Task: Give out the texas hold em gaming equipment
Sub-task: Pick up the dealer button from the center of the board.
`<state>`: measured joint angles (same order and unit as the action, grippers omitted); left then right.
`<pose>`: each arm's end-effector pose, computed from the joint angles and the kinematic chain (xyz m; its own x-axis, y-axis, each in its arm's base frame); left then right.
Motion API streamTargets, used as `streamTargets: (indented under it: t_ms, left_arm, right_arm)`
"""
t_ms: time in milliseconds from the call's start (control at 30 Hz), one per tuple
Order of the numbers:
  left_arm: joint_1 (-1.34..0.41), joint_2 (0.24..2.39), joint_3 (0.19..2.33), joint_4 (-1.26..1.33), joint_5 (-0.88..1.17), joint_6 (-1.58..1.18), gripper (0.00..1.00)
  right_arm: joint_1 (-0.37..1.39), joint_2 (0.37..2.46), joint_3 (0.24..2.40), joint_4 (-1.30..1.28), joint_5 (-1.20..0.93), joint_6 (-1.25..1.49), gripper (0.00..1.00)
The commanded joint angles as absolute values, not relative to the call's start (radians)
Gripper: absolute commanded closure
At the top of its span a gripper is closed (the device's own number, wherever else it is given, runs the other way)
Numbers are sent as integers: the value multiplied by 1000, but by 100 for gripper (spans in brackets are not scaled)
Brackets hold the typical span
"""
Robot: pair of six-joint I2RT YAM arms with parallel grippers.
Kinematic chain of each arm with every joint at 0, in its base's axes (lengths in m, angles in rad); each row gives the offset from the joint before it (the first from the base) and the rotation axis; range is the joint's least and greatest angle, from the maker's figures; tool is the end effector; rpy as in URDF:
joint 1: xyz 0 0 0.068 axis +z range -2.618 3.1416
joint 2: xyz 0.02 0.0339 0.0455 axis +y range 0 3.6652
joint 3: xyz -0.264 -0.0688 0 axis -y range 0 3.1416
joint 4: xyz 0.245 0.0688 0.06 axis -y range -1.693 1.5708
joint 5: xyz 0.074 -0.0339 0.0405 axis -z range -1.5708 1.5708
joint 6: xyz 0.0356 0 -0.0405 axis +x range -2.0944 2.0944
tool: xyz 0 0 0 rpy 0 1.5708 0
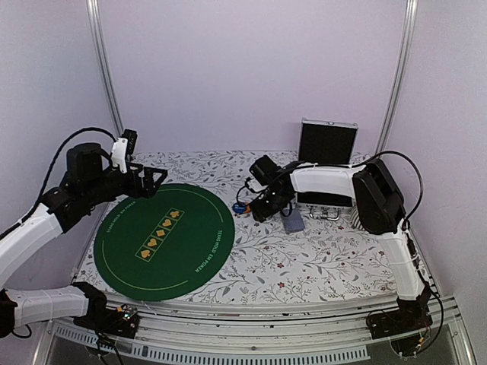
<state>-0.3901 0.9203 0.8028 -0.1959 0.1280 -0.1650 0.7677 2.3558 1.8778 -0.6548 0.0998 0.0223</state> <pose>0.1966 -0.0858 0.3208 -0.3617 -0.0274 -0.9319 0.4360 0.8786 -0.1951 0.3609 0.3434 0.1417 -0.6662 -0.6122 -0.4260 -0.6459 0.7591 -0.0807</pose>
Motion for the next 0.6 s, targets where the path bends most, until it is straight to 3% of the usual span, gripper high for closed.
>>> streamTargets:
  t_ms: [0, 233, 567]
  left_arm:
    - [-404, 906, 792, -174, 142, -149, 2]
    - [-403, 899, 787, -171, 154, -154, 2]
    - [-402, 910, 779, -122, 267, -240, 2]
  right_arm:
    - [783, 2379, 1885, -725, 127, 25, 42]
    - [807, 2294, 1876, -705, 121, 22, 57]
    - [900, 2050, 1692, -496, 143, -93, 60]
